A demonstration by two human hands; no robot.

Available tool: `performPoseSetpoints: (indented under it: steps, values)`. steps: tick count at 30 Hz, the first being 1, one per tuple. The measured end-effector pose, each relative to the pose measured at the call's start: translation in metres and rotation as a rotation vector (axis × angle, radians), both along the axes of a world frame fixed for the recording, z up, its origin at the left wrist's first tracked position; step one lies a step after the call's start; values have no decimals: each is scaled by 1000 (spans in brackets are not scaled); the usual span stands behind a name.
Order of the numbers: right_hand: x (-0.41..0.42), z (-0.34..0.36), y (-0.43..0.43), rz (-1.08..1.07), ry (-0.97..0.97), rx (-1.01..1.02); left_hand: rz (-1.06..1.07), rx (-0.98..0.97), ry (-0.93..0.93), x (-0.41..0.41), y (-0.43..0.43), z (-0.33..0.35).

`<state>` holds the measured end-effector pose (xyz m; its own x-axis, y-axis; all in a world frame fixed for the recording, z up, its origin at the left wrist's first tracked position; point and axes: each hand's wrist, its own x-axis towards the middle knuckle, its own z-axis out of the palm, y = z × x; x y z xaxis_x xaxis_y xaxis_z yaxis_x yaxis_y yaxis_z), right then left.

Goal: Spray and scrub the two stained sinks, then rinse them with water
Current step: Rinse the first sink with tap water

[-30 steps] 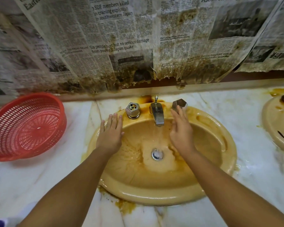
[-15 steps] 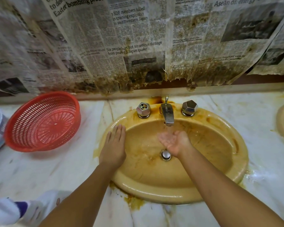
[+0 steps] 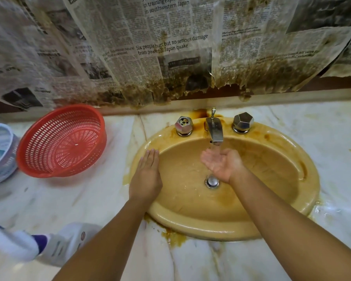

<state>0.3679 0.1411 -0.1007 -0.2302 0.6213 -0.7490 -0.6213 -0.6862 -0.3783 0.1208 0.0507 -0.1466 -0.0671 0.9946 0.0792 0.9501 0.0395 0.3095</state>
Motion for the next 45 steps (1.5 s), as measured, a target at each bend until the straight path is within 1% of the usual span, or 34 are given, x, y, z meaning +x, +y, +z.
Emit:
performPoseSetpoints:
  steps: [1,3,4,6,7,9,10,12,13,14,15,16,17,18,19,20,21,22,23,24,26,27,28,29,30,32,33,34,35,38,39,41,42,45]
  values:
    - [-6,4,-5,45,12,43,7,9,-10,1,-2,0]
    - [-30,2,-28,233,1,147,14,21,-24,2,-5,1]
    - [-42,-3,-44,362,-1,180,16,22,-28,2,-6,2]
    - [-60,-10,-78,739,-39,268,29,20,-41,3,-8,4]
    - [-63,-14,-90,965,-112,332,40,25,-52,4,-9,5]
    - [-52,-26,-98,1424,-349,444,58,37,-74,5,-12,6]
    - [-41,-36,-92,1590,-446,431,67,41,-81,6,-14,6]
    - [-17,-56,-75,1794,-655,402,84,41,-90,6,-14,7]
    - [-7,-63,-65,1765,-753,383,93,42,-95,6,-14,7]
    - [0,-65,-54,1630,-843,416,100,42,-99,6,-14,7]
    - [2,-59,-42,1380,-882,397,104,43,-101,6,-13,7]
    - [5,-53,-29,1050,-797,269,106,44,-103,5,-13,7]
    - [7,-50,-17,698,-581,173,107,45,-104,4,-13,6]
    - [10,-49,-7,372,-379,122,105,47,-106,4,-12,5]
    - [11,-49,4,93,-176,48,103,49,-108,3,-12,4]
    - [8,-45,12,-80,-3,19,104,50,-110,3,-11,3]
    - [1,-37,14,-151,105,26,107,52,-111,3,-11,3]
    - [-8,-27,12,-132,153,49,109,52,-111,3,-10,3]
    - [-20,-20,5,-65,157,91,110,52,-112,2,-10,3]
    - [-31,-15,-7,54,140,150,107,51,-113,2,-10,3]
    - [-48,-15,-37,389,82,227,94,45,-114,1,-10,4]
    - [-52,-19,-50,515,28,229,93,39,-114,1,-10,4]
    - [-51,-25,-56,533,-47,188,96,38,-111,0,-10,4]
    - [-45,-31,-57,468,-128,122,100,42,-107,0,-9,4]
    - [-35,-38,-53,342,-158,44,103,47,-105,1,-9,4]
    - [-13,-49,-35,36,-124,-80,101,50,-99,2,-9,3]
    - [-6,-50,-27,-70,-99,-100,99,50,-95,2,-9,3]
    - [-4,-48,-21,-116,-78,-101,99,49,-92,2,-9,3]
    - [-6,-42,-19,-111,-62,-93,101,48,-90,1,-9,2]
    - [-16,-24,-19,20,-45,-56,102,39,-88,2,-9,4]
    - [-15,-21,-18,18,-47,-62,104,39,-87,2,-9,4]
    - [-11,-23,-12,-66,-55,-73,108,40,-83,3,-10,5]
    - [-10,-21,-11,-53,-45,-53,109,39,-79,3,-10,5]
    - [-14,-13,-12,79,-41,6,109,35,-72,2,-9,4]
